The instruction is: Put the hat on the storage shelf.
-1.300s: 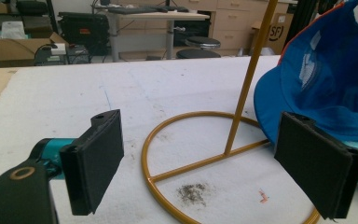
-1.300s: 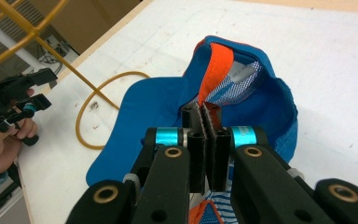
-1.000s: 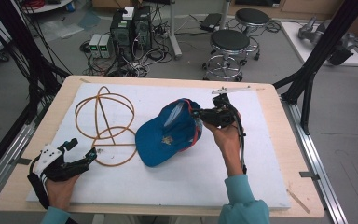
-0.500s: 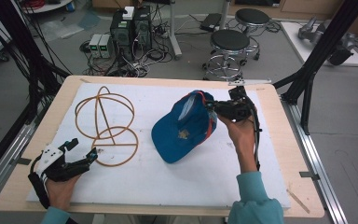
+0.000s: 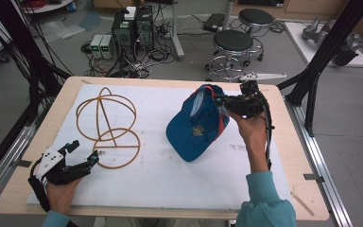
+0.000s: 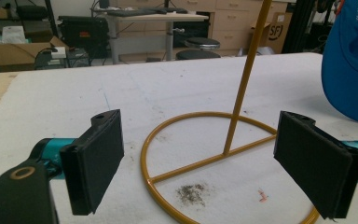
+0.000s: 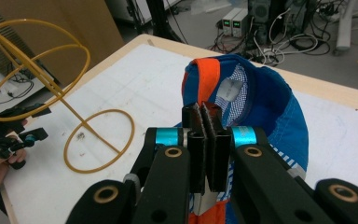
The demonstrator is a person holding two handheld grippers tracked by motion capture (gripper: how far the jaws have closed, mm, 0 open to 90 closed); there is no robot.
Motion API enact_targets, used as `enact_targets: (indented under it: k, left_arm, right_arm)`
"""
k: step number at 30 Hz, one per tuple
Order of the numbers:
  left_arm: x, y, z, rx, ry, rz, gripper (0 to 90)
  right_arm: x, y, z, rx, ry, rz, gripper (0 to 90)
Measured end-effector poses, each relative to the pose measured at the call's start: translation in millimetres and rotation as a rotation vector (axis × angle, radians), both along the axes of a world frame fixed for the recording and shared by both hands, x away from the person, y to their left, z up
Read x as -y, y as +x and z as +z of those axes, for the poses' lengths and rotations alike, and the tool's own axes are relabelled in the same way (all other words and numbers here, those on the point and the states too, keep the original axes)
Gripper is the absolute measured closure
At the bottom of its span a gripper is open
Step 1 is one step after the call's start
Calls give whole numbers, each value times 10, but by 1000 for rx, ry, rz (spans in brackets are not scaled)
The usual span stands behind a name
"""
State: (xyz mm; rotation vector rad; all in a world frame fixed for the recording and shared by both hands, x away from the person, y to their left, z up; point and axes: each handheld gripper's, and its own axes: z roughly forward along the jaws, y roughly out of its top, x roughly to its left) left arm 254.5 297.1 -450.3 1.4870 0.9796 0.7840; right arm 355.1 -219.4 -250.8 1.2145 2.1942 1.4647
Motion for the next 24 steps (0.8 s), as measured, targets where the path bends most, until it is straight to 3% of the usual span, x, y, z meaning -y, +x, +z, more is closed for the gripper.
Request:
enact_targets:
  k: [12, 24]
  left_arm:
    - [-1, -3, -1, 1, -5, 2, 162]
    - [-3, -2, -1, 0, -8, 3, 162]
  right_arm:
    - [61, -52, 143, 52, 2, -33, 888]
    - [6, -101, 105, 44, 6, -10, 888]
